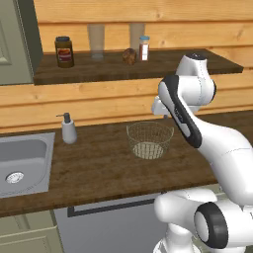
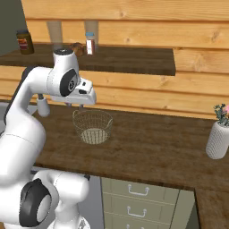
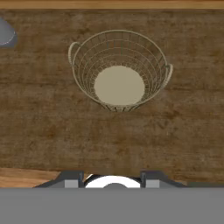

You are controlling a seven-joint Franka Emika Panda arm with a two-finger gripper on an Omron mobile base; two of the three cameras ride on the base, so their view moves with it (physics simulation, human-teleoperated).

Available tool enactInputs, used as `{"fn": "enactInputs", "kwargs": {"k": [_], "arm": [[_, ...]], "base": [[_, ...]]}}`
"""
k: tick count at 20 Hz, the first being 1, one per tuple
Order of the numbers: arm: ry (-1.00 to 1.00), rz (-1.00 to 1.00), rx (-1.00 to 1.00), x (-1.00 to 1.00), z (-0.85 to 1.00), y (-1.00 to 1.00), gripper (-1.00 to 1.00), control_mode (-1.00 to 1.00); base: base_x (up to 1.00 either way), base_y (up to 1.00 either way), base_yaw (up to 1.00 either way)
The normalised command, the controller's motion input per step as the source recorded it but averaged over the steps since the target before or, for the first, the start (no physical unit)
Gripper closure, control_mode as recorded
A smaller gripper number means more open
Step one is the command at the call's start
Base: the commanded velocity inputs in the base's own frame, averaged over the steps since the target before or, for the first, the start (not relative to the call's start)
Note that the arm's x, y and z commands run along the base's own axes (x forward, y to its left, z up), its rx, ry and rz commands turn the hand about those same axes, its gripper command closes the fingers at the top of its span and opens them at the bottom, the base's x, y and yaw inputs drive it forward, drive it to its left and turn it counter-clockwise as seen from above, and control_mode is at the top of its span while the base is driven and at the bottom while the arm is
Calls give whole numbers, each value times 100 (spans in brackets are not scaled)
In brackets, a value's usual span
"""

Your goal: Open the cabinet, pick up the bread from the cabinet and place it in the basket. Then move the basket to the dining counter.

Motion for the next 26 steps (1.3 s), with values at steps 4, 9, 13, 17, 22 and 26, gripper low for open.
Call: {"fn": "enactInputs", "kwargs": {"k": [4, 9, 13, 17, 22, 26], "arm": [[-1, 0, 0, -25, -1, 0, -100, -100], [-15, 1, -1, -69, 6, 15, -100, -100], [-29, 0, 0, -77, 74, 7, -100, -100], [-43, 0, 0, -41, 99, 34, -100, -100], [-36, 0, 0, -6, 100, 52, -100, -100], [-16, -1, 0, 6, 76, 45, -100, -100]], "base": [[0, 0, 0], [0, 0, 0], [0, 0, 0], [0, 0, 0], [0, 0, 0], [0, 0, 0]]}}
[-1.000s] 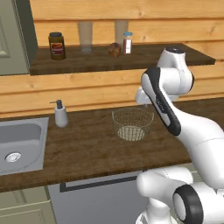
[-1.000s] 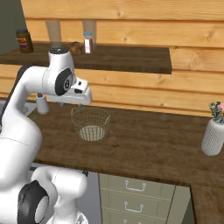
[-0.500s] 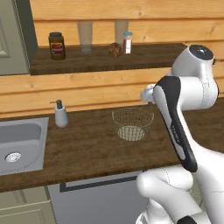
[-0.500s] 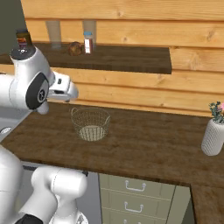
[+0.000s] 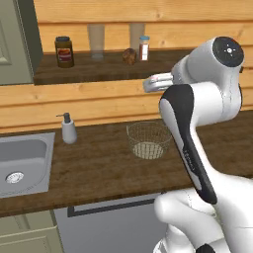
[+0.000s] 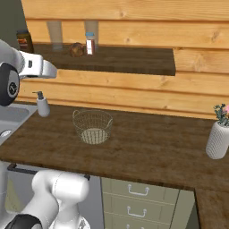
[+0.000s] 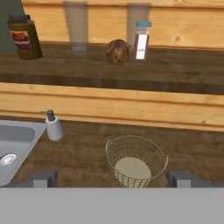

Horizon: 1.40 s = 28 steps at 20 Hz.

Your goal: Open the cabinet, pick up the bread from the cabinet and place it in the basket. Then move the basket to the dining counter.

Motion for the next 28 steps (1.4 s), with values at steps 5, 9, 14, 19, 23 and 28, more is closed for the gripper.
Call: {"fn": "enactInputs", "kwargs": {"k": [5, 9, 14, 19, 23, 28], "arm": [[0, -5, 0, 59, 13, 27, -100, -100], [0, -5, 0, 83, 4, 26, -100, -100], [0, -1, 0, 71, 8, 4, -100, -100], [1, 0, 0, 71, 2, -1, -100, -100], [5, 0, 0, 72, 0, -2, -100, -100], [11, 0, 0, 73, 0, -6, -100, -100]], "base": [[0, 0, 0], [0, 0, 0], [0, 0, 0], [0, 0, 0], [0, 0, 0], [0, 0, 0]]}}
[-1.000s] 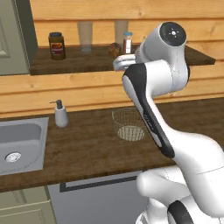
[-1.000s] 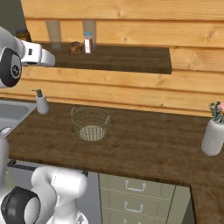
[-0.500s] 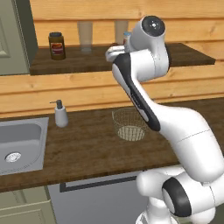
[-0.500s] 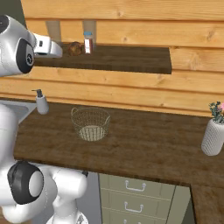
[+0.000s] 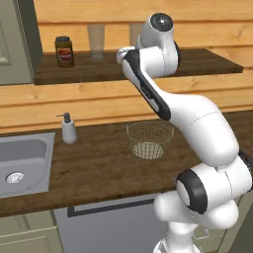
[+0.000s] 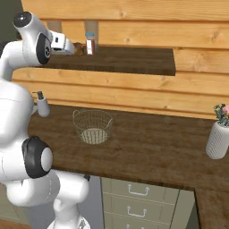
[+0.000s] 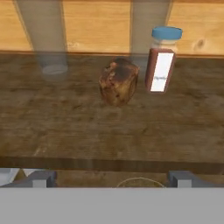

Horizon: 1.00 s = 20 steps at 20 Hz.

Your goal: Open the cabinet, pick up the bread from the cabinet and place it in the basket. Then move the basket to the dining counter.

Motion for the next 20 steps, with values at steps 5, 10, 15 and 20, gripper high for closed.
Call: {"fn": "enactInputs", "kwargs": {"k": [5, 10, 15, 20], "arm": [[6, 0, 0, 64, 0, 0, -100, -100], [0, 0, 0, 46, 0, -4, -100, -100], [0, 0, 0, 34, -10, -9, -100, -100], [8, 0, 0, 33, -26, 0, -100, -100]], "base": [[0, 0, 0], [0, 0, 0], [0, 0, 0], [0, 0, 0]]}}
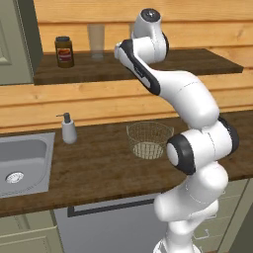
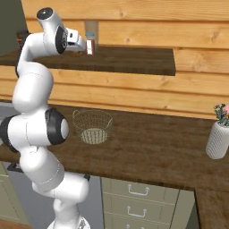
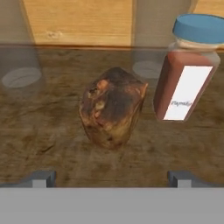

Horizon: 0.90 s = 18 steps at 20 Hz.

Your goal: Open the cabinet, pick up the bread from the cabinet and place it in the basket. Then move the basket to the dining counter.

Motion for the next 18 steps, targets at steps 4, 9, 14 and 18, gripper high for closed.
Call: {"fn": "enactInputs", "kwargs": {"k": [4, 9, 14, 18], "arm": [[1, 0, 0, 25, -12, 0, -100, -100], [0, 0, 0, 27, -13, 0, -100, -100], [0, 0, 0, 30, -6, 0, -100, -100], [0, 0, 0, 30, -9, 0, -100, -100]], "base": [[0, 0, 0], [0, 0, 0], [0, 0, 0], [0, 0, 0]]}}
